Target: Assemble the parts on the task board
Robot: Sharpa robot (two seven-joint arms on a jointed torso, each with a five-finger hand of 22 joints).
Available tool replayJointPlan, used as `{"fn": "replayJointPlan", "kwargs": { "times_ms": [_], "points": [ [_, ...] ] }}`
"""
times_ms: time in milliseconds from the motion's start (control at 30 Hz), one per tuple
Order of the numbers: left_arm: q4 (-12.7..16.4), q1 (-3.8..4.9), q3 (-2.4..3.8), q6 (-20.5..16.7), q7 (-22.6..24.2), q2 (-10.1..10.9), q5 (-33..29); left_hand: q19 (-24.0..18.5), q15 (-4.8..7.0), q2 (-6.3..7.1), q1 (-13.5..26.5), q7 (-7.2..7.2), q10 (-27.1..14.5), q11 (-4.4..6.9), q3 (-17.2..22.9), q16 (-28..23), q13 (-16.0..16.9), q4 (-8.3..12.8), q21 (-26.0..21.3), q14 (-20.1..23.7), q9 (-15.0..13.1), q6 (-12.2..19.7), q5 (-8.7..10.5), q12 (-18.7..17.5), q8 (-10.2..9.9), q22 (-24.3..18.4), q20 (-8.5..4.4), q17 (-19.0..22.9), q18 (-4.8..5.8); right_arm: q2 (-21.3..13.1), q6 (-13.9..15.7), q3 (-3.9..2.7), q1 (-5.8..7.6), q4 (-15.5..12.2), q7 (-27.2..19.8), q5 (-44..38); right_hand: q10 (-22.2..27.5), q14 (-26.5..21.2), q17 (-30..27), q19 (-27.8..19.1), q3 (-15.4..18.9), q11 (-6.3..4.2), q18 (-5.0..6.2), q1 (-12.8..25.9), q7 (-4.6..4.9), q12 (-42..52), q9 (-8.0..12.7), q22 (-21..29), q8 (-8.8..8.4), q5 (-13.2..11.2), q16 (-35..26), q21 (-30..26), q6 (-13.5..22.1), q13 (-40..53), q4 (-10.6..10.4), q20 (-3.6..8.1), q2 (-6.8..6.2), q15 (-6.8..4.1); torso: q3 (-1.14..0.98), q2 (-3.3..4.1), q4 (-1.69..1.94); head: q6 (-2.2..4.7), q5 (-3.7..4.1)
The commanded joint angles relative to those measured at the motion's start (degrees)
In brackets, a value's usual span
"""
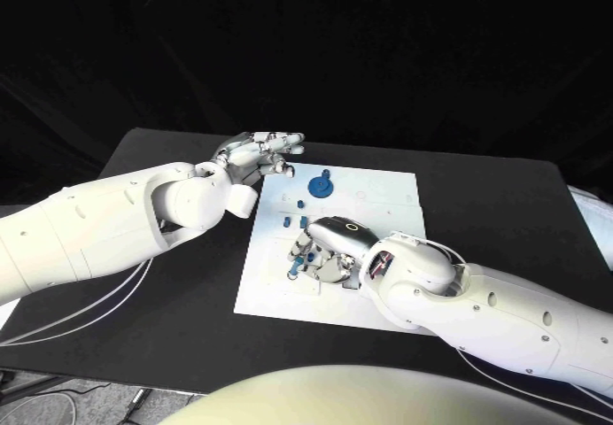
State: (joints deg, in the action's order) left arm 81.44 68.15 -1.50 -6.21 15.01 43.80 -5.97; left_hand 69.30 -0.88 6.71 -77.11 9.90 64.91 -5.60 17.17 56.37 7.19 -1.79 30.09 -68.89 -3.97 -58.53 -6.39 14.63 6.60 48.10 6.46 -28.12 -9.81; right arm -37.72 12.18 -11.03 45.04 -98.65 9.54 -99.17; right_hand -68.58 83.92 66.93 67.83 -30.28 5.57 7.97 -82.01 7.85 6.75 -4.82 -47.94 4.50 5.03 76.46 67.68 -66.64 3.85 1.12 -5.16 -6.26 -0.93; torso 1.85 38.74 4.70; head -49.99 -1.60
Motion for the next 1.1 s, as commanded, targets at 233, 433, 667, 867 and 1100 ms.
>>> {"fn": "replayJointPlan", "kwargs": {
  "times_ms": [233, 433, 667, 867, 1100],
  "points": [
    [-0.09, -0.01, 0.04, 1.10, 0.28, -0.12, 0.18, 0.26, -0.09, -0.29, -0.42, 0.08, -0.52, -0.01, -0.39, 0.18, 0.06, -0.03, -0.25, 0.40, 0.05, 0.31, 0.08, 0.39, 0.39, -0.05, 0.26, 0.05, -0.61, 0.09, -2.65, 0.40, -0.29, -0.36, 0.40, -1.46, -1.93, 2.32, -0.06, -0.47, 0.11, -1.51, 0.21, -0.76, 0.26, 0.13, 0.08, 0.10, -0.33, 0.08, 0.27, 0.23, 0.15, 0.10, 0.29, -0.04, 0.62, 0.25, 0.05, 0.00, 0.03, -0.01, -0.10],
    [-0.10, -0.02, 0.04, 1.13, 0.26, -0.10, 0.18, 0.26, -0.09, -0.29, -0.42, 0.08, -0.52, -0.01, -0.39, 0.18, 0.06, -0.03, -0.25, 0.40, 0.05, 0.31, 0.08, 0.39, 0.39, -0.05, 0.26, 0.05, -0.61, 0.11, -1.92, 0.44, -0.41, -0.64, 0.93, -2.84, -1.93, 2.32, -0.06, -0.47, 0.11, -1.51, 0.21, -0.76, 0.26, 0.13, 0.08, 0.10, -0.33, 0.08, 0.27, 0.23, 0.15, 0.10, 0.29, -0.04, 0.62, 0.25, 0.05, -0.01, -0.02, -0.01, -0.10],
    [-0.07, -0.03, 0.04, 1.17, 0.21, -0.06, 0.18, 0.26, -0.09, -0.29, -0.42, 0.08, -0.52, -0.01, -0.39, 0.18, 0.06, -0.03, -0.25, 0.40, 0.05, 0.31, 0.08, 0.39, 0.39, -0.05, 0.26, 0.05, -0.61, 0.18, -1.92, 0.47, -0.46, -0.58, 2.04, -4.71, -1.99, 2.31, -0.06, -0.45, 0.13, -1.53, 0.20, -0.69, 0.24, 0.13, 0.06, 0.02, -0.30, 0.07, 0.28, 0.28, 0.09, 0.11, 0.32, -0.05, 0.60, 0.25, 0.06, 0.01, 0.05, -0.01, -0.04],
    [-0.02, -0.03, 0.04, 1.16, 0.18, -0.05, 0.18, 0.26, -0.09, -0.29, -0.42, 0.08, -0.52, -0.01, -0.39, 0.18, 0.06, -0.03, -0.25, 0.40, 0.05, 0.31, 0.08, 0.39, 0.39, -0.05, 0.26, 0.05, -0.61, 0.58, -2.60, 0.68, -0.47, -0.32, 3.05, -6.23, -1.93, 2.29, -0.12, -0.52, 0.21, -1.52, 0.21, -0.48, 0.23, 0.03, 0.08, 0.06, -0.36, 0.06, 0.26, 0.28, 0.13, 0.10, 0.36, -0.07, 0.43, 0.26, 0.05, 0.01, 0.02, -0.01, -0.07],
    [0.00, -0.03, 0.04, 1.14, 0.16, -0.05, 0.18, 0.26, -0.09, -0.29, -0.42, 0.08, -0.52, -0.01, -0.39, 0.18, 0.06, -0.03, -0.25, 0.40, 0.05, 0.31, 0.08, 0.39, 0.39, -0.05, 0.26, 0.05, -0.61, 1.28, -3.39, 1.55, -0.46, 0.15, 3.76, -7.16, 0.11, 2.15, -0.59, -1.18, 0.62, -0.88, 0.31, 1.34, 0.68, -1.48, 0.47, 0.75, -0.95, 0.44, 0.06, -0.08, 1.59, -0.24, 0.05, -0.45, -0.40, 0.76, 0.09, 0.00, 0.07, -0.01, -0.11]
  ]
}}
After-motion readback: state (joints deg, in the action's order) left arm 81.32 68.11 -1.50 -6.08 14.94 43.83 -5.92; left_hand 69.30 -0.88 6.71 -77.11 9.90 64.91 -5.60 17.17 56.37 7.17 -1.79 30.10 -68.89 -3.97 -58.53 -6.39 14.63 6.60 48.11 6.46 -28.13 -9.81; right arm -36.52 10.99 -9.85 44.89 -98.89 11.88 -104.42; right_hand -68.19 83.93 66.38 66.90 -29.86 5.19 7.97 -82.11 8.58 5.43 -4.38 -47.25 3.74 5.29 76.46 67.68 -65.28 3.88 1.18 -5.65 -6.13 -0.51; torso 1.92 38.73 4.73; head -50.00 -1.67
